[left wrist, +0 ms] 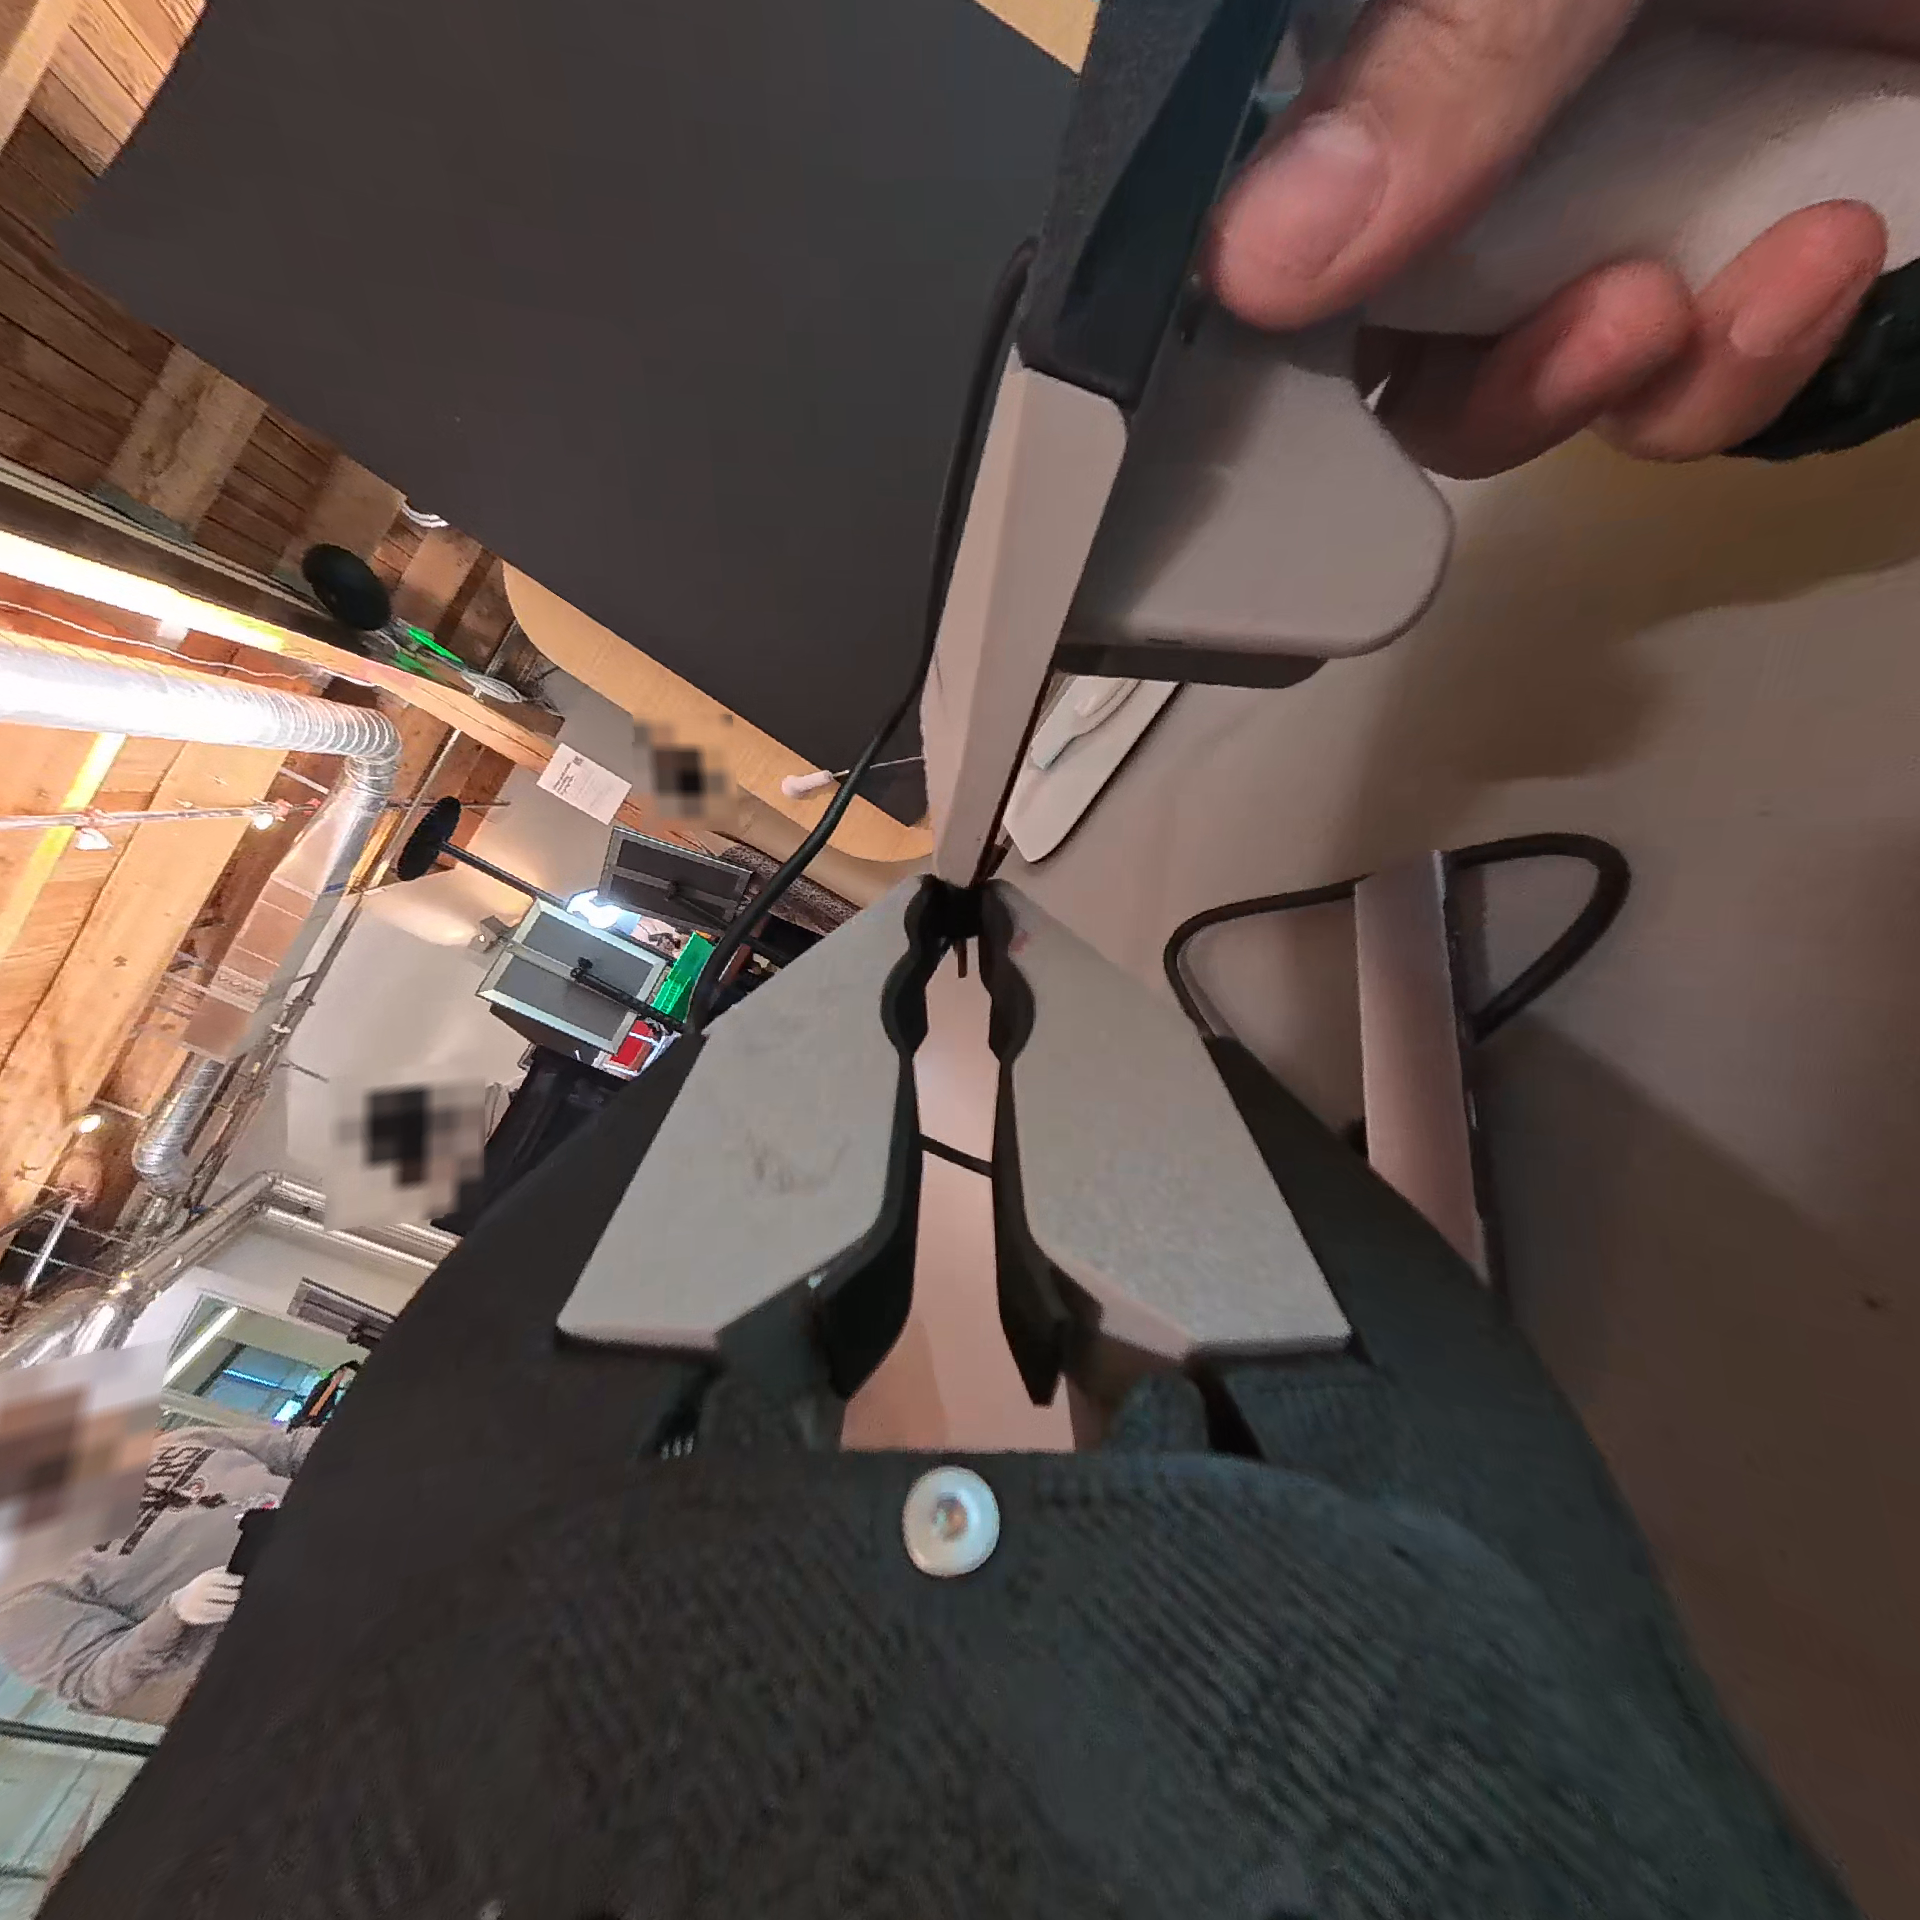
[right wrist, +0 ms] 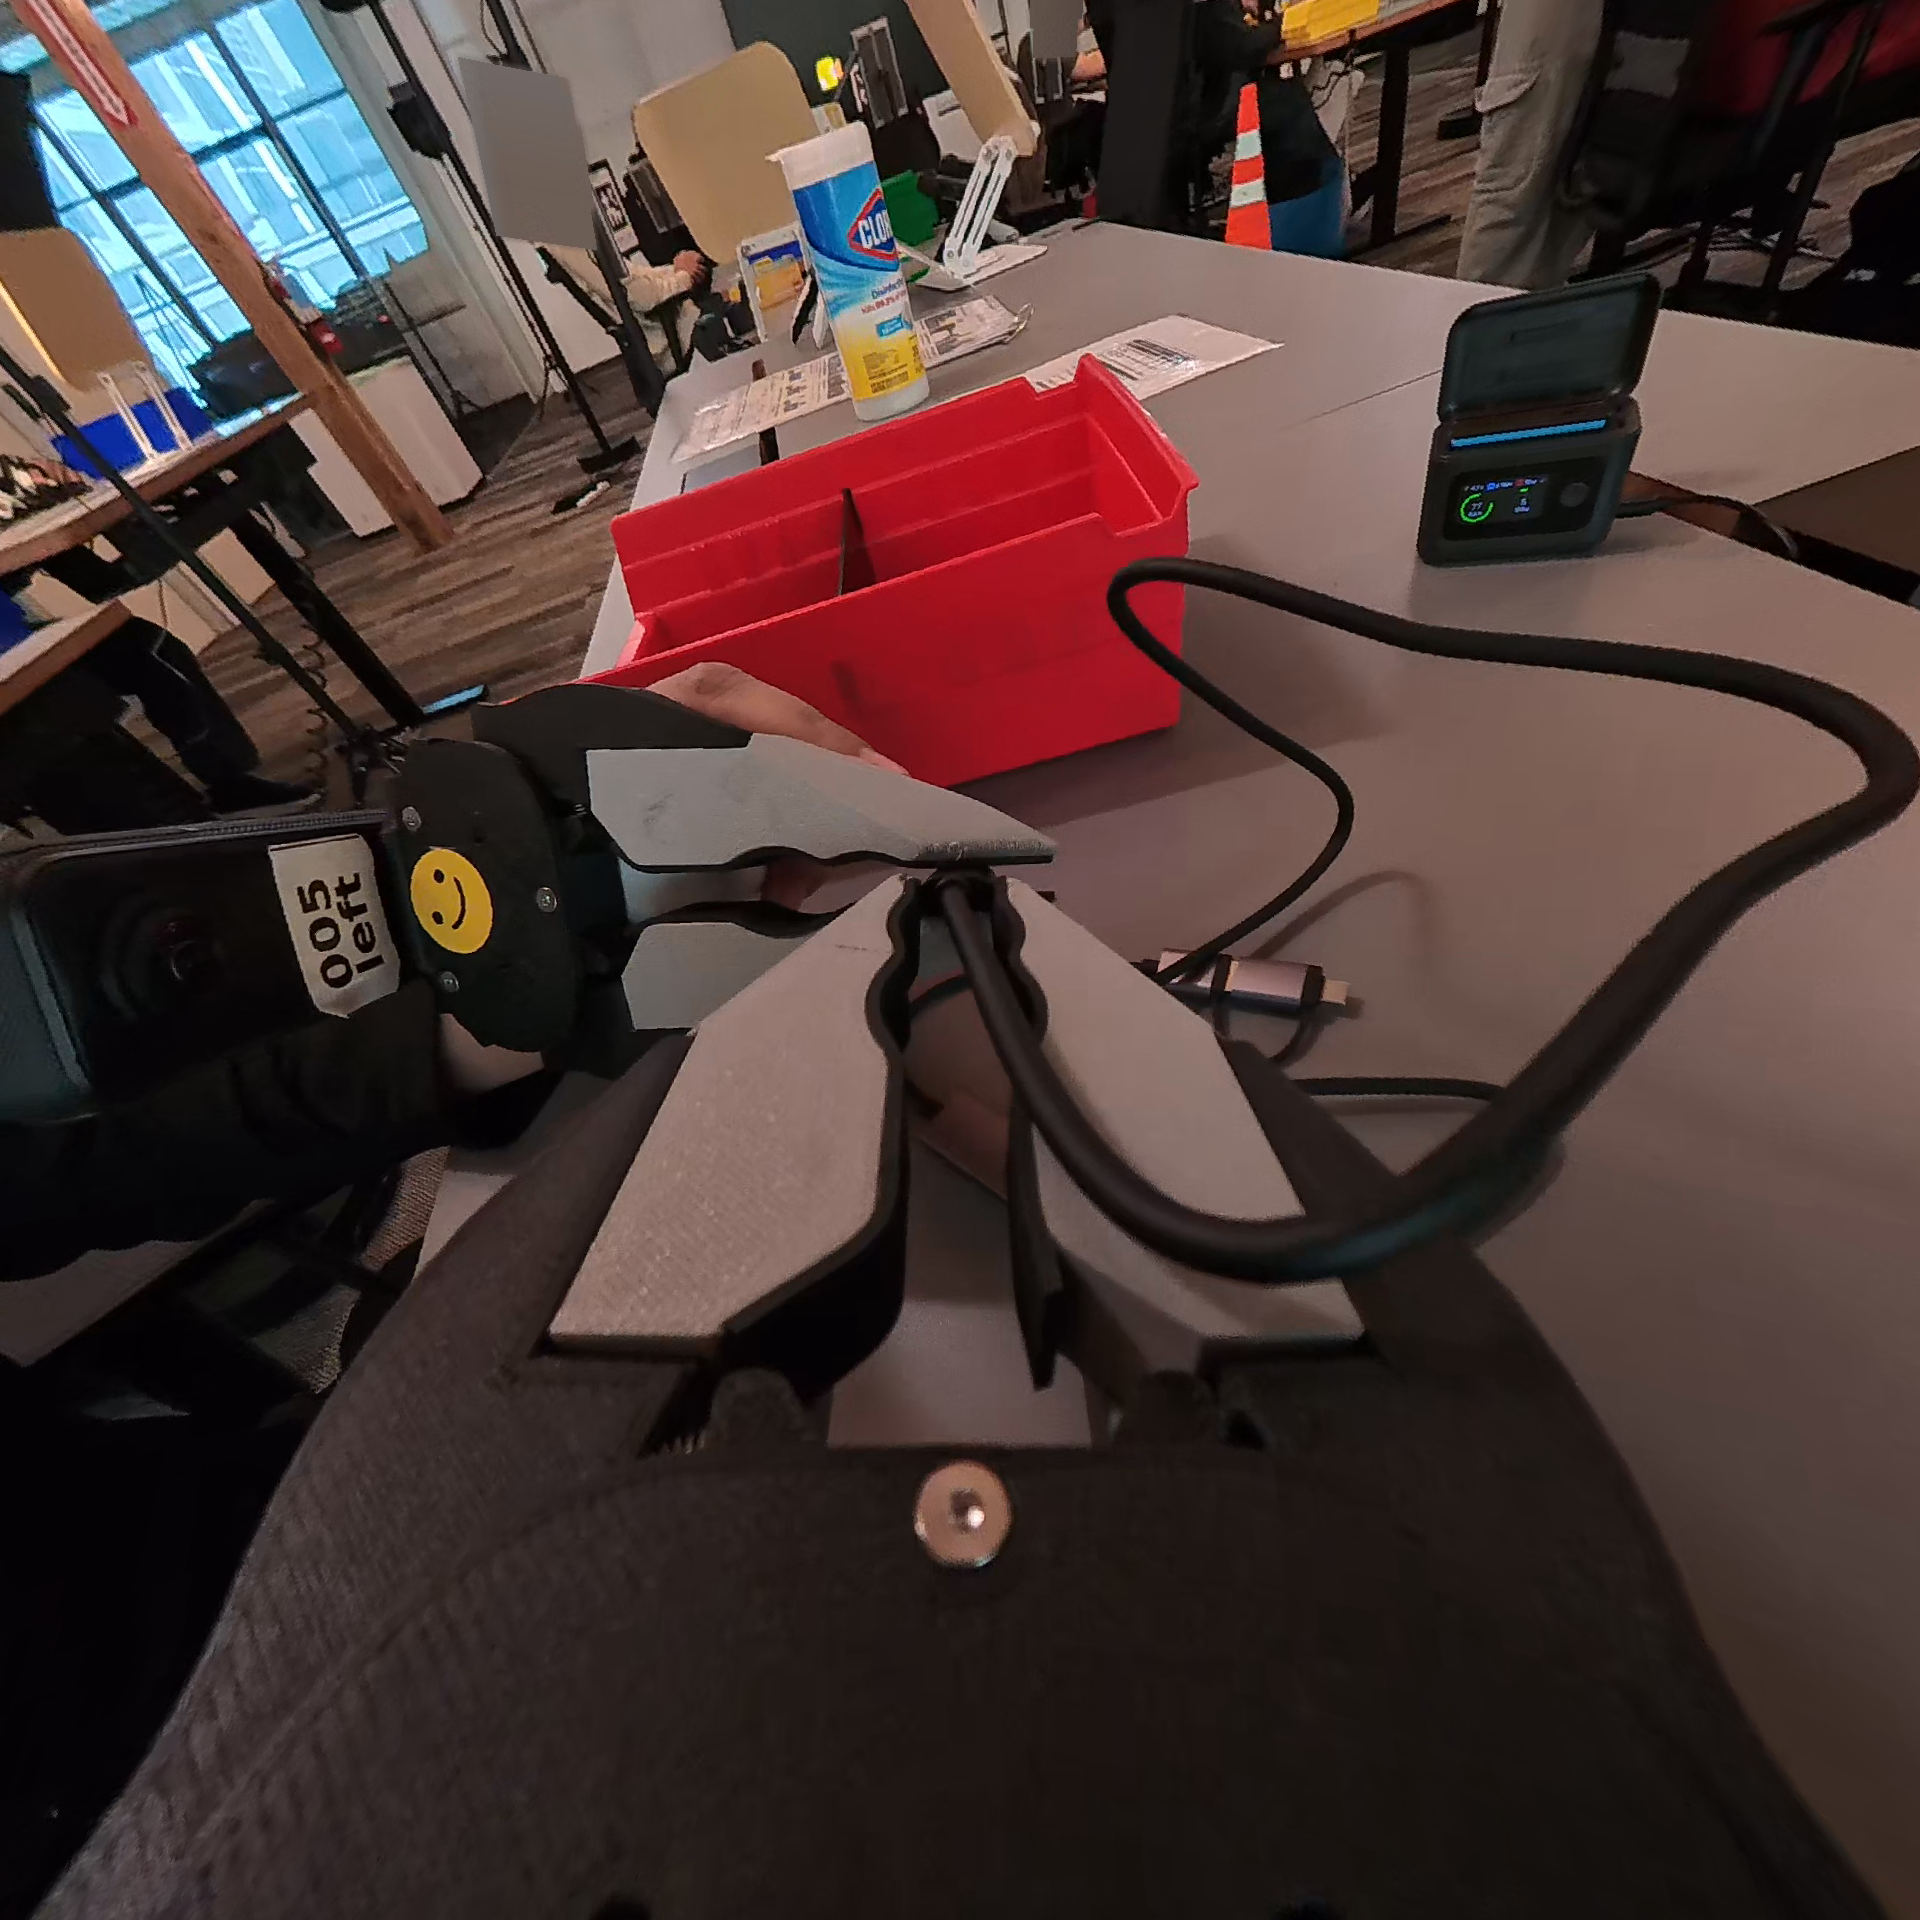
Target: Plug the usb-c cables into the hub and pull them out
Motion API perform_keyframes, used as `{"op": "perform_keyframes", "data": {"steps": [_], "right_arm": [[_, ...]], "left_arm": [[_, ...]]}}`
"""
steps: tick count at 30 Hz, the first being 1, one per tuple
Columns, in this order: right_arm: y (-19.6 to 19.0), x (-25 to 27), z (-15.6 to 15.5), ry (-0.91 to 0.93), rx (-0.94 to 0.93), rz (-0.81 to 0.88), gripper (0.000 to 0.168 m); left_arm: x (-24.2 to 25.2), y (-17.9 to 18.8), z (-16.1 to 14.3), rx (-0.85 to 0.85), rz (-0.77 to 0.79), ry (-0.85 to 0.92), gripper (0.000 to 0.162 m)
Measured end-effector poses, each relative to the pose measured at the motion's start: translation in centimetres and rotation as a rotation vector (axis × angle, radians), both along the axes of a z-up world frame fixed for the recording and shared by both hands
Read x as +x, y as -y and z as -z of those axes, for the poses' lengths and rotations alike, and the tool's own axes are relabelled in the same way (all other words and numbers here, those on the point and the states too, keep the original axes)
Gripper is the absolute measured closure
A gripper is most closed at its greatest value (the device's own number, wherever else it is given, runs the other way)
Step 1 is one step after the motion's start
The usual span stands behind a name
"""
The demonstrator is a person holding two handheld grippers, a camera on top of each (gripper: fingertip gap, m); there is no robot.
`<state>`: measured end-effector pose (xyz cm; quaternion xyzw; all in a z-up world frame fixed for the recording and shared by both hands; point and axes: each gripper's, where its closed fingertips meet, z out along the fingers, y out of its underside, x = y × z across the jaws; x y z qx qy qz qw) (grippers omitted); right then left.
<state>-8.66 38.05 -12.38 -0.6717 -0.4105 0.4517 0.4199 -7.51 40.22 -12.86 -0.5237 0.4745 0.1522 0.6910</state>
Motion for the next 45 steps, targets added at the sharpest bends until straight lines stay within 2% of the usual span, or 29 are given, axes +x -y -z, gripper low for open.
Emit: {"op": "perform_keyframes", "data": {"steps": [12, 26, 28, 32, 34, 36, 38, 42, 45], "right_arm": [[0.0, 0.2, 0.5, 0.003, -0.041, -0.019, 0.158], [-2.2, 1.5, 2.2, 0.149, 0.064, 0.107, 0.159], [-2.8, 2.1, 2.5, 0.166, 0.07, 0.137, 0.159], [-3.6, 2.8, 3.1, 0.169, 0.05, 0.158, 0.159], [-3.7, 2.8, 3.1, 0.151, 0.025, 0.15, 0.159], [-3.6, 2.7, 3.1, 0.139, 0.014, 0.139, 0.159], [-3.4, 2.6, 3.2, 0.144, 0.025, 0.128, 0.159], [-2.6, 2.2, 3.6, 0.18, 0.064, 0.081, 0.159], [-1.8, 1.7, 4.7, 0.214, 0.054, 0.029, 0.159]], "left_arm": [[0.1, 0.0, 0.4, 0.028, -0.001, -0.063, 0.157], [-0.4, -0.7, 2.9, -0.183, 0.007, 0.03, 0.159], [-0.7, -0.7, 3.8, -0.264, 0.014, 0.041, 0.157], [-0.8, 1.4, 6.0, -0.55, 0.079, 0.077, 0.149], [-0.4, 3.3, 6.9, -0.663, 0.127, 0.046, 0.144], [-0.6, 4.4, 8.9, -0.778, 0.109, -0.033, 0.137], [-1.5, 4.0, 10.6, -0.809, 0.029, -0.115, 0.132], [-1.1, 2.6, 10.8, -0.819, -0.02, -0.062, 0.142], [-0.8, 2.3, 10.8, -0.817, -0.032, -0.093, 0.142]]}}
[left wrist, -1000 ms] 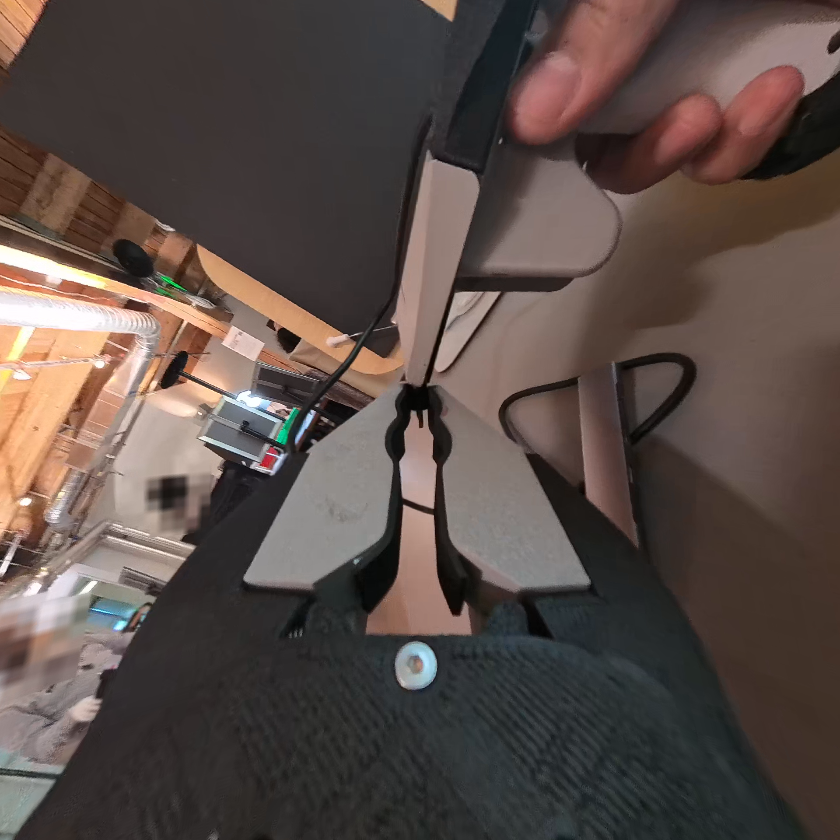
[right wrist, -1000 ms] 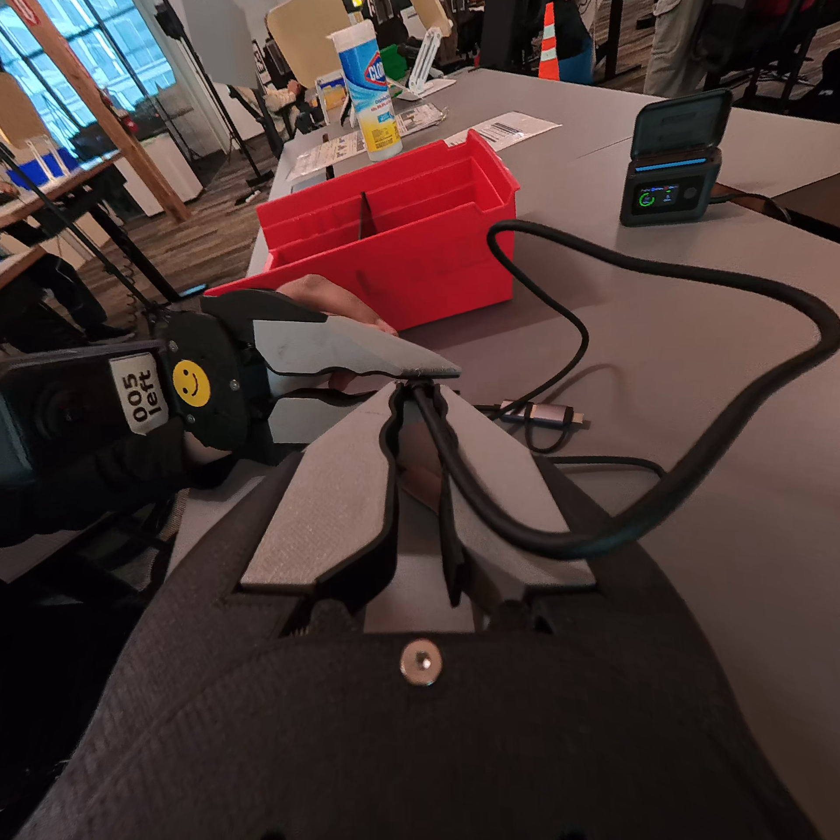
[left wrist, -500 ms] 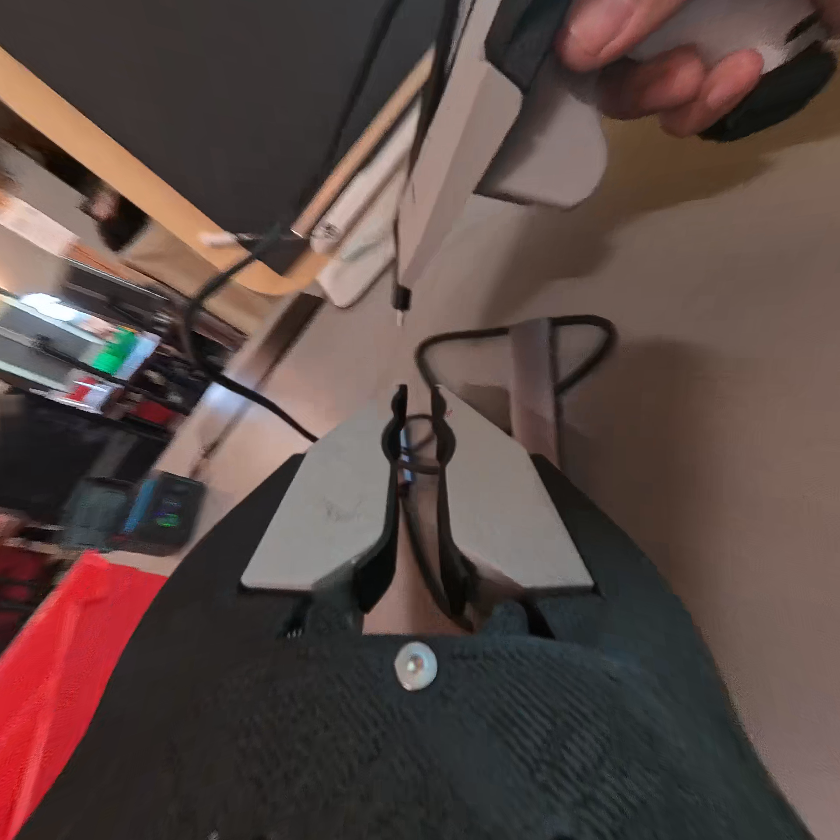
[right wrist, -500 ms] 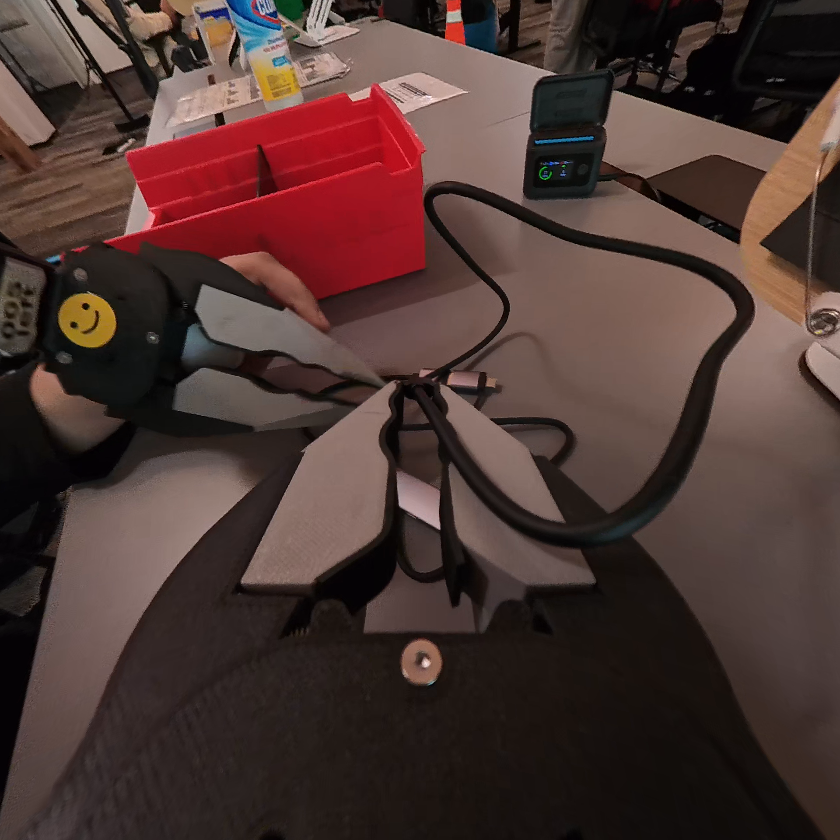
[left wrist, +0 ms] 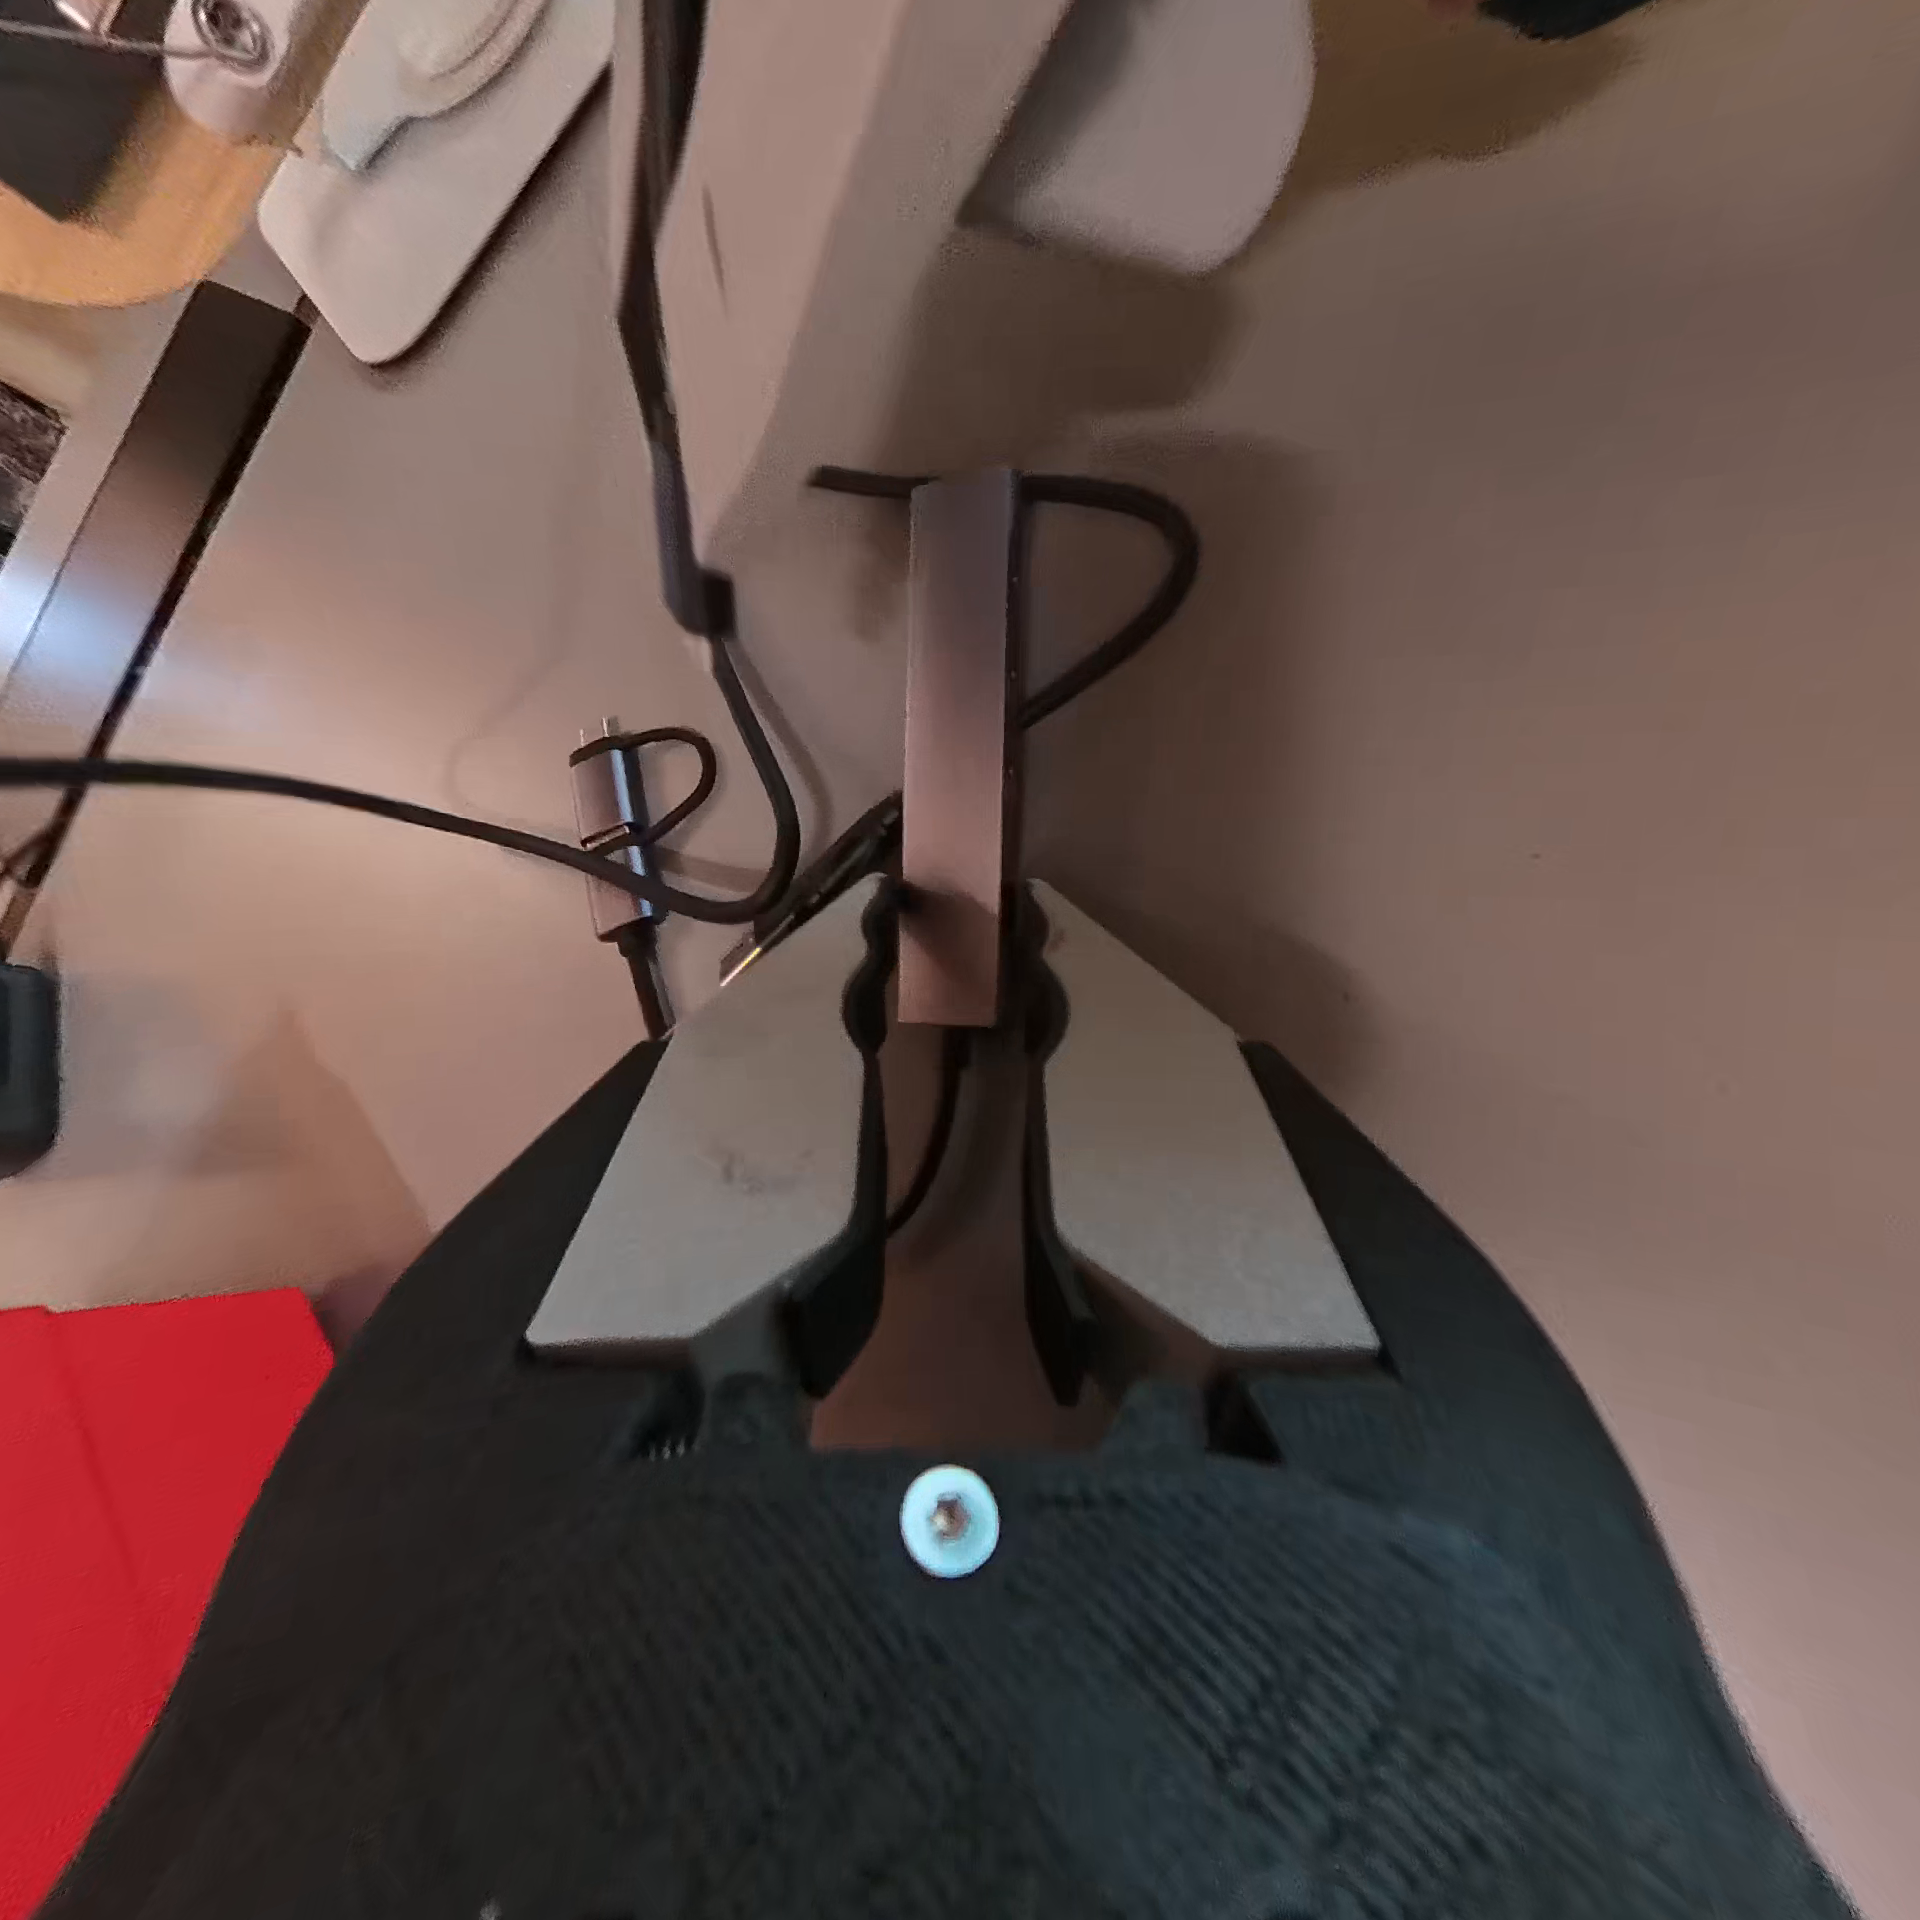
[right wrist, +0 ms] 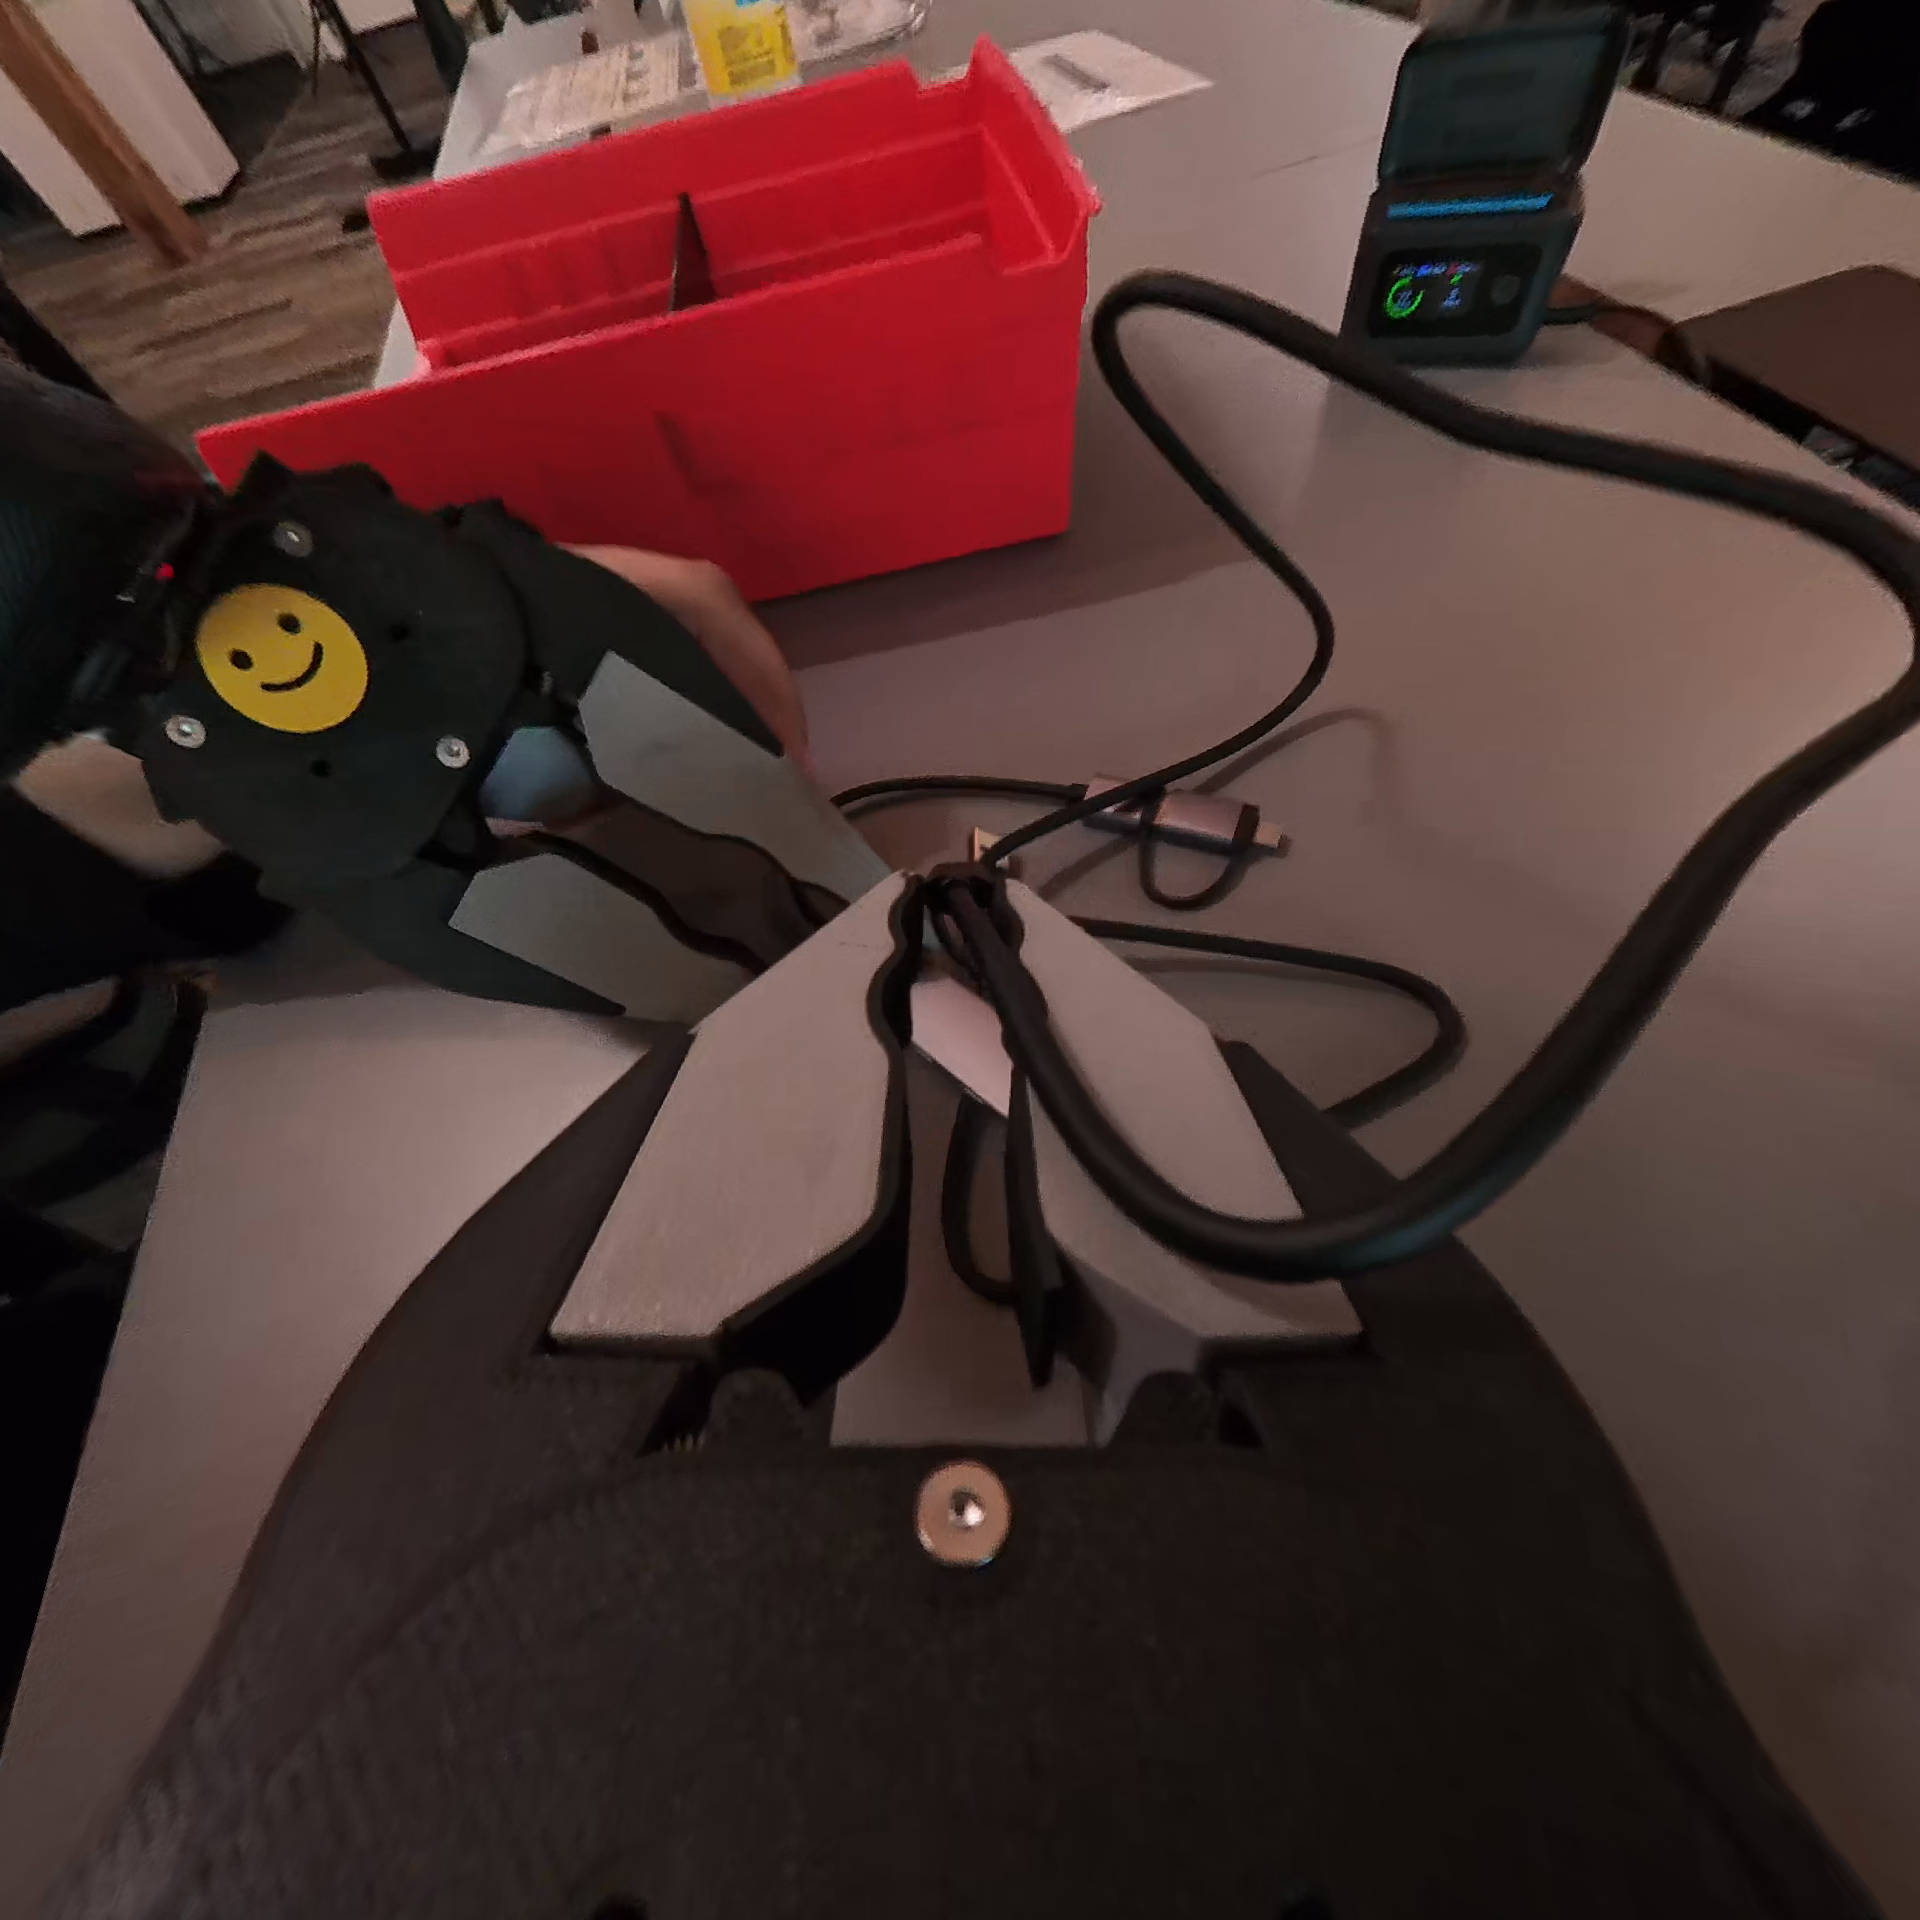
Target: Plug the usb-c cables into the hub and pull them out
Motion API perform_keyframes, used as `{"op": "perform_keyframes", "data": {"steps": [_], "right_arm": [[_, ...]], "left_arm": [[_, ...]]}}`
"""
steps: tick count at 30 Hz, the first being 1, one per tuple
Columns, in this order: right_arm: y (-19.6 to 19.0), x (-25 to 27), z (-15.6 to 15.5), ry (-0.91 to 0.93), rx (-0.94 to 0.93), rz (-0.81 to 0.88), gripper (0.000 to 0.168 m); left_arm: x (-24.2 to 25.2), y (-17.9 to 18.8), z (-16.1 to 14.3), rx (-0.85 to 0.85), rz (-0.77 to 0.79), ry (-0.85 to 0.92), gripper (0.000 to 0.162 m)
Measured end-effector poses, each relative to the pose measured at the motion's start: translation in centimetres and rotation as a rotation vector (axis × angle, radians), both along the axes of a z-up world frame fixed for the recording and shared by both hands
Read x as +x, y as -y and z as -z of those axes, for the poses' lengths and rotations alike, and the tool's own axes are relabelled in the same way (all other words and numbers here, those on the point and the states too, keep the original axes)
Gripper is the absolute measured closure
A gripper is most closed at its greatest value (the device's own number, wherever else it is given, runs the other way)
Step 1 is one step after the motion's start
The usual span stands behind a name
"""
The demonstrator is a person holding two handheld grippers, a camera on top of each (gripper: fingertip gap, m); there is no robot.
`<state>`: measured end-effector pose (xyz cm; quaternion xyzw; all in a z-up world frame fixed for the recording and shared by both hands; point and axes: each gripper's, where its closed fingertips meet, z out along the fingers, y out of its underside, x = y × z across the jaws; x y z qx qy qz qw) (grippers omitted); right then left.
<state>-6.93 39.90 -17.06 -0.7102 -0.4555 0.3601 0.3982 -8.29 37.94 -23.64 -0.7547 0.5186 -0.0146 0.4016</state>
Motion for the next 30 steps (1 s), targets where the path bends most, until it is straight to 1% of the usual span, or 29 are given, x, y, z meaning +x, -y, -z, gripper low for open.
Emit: {"op": "perform_keyframes", "data": {"steps": [3, 6, 8, 10, 12, 13, 15, 18, 19, 22, 25, 27, 30], "right_arm": [[-0.1, 0.3, 1.1, 0.055, -0.003, -0.011, 0.159], [-0.5, 0.9, 1.6, 0.08, -0.003, -0.004, 0.159], [-0.9, 1.3, 1.6, 0.086, 0.0, 0.011, 0.159], [-1.2, 1.7, 1.4, 0.074, -0.005, 0.024, 0.159], [-1.0, 1.7, 1.2, 0.047, -0.033, 0.012, 0.159], [-0.7, 1.5, 1.1, 0.031, -0.047, -0.004, 0.159], [0.0, 0.9, 1.1, 0.028, -0.053, -0.041, 0.159], [2.4, -0.4, 0.7, 0.011, -0.051, -0.168, 0.159], [3.0, -0.7, 0.6, 0.014, -0.047, -0.2, 0.16], [3.3, -0.5, 1.5, 0.09, -0.004, -0.213, 0.159], [2.7, -0.4, 2.3, 0.149, 0.005, -0.154, 0.159], [2.5, -0.4, 2.0, 0.163, 0.017, -0.111, 0.159], [2.2, -0.2, 1.6, 0.19, 0.088, -0.075, 0.159]], "left_arm": [[0.0, -0.1, 0.0, 0.005, 0.021, -0.065, 0.142], [-0.3, -0.2, 0.1, -0.036, 0.047, -0.095, 0.143], [-0.6, 0.2, 0.2, -0.124, 0.054, -0.088, 0.143], [-0.8, 0.8, 0.0, -0.264, 0.049, -0.014, 0.143], [-0.6, 2.0, -0.7, -0.466, 0.064, 0.123, 0.143], [-0.5, 2.1, -1.3, -0.536, 0.056, 0.2, 0.143], [-0.8, 2.1, -1.8, -0.644, 0.036, 0.305, 0.144], [-1.3, 2.0, -1.1, -0.775, -0.015, 0.385, 0.143], [-1.3, 2.0, -0.9, -0.799, -0.019, 0.416, 0.144], [-1.2, 1.9, -0.6, -0.811, -0.023, 0.479, 0.144], [-1.0, 1.4, -0.6, -0.789, -0.05, 0.512, 0.143], [-0.9, 1.0, -0.7, -0.761, -0.074, 0.527, 0.144], [-0.8, 0.5, -1.0, -0.719, -0.102, 0.573, 0.144]]}}
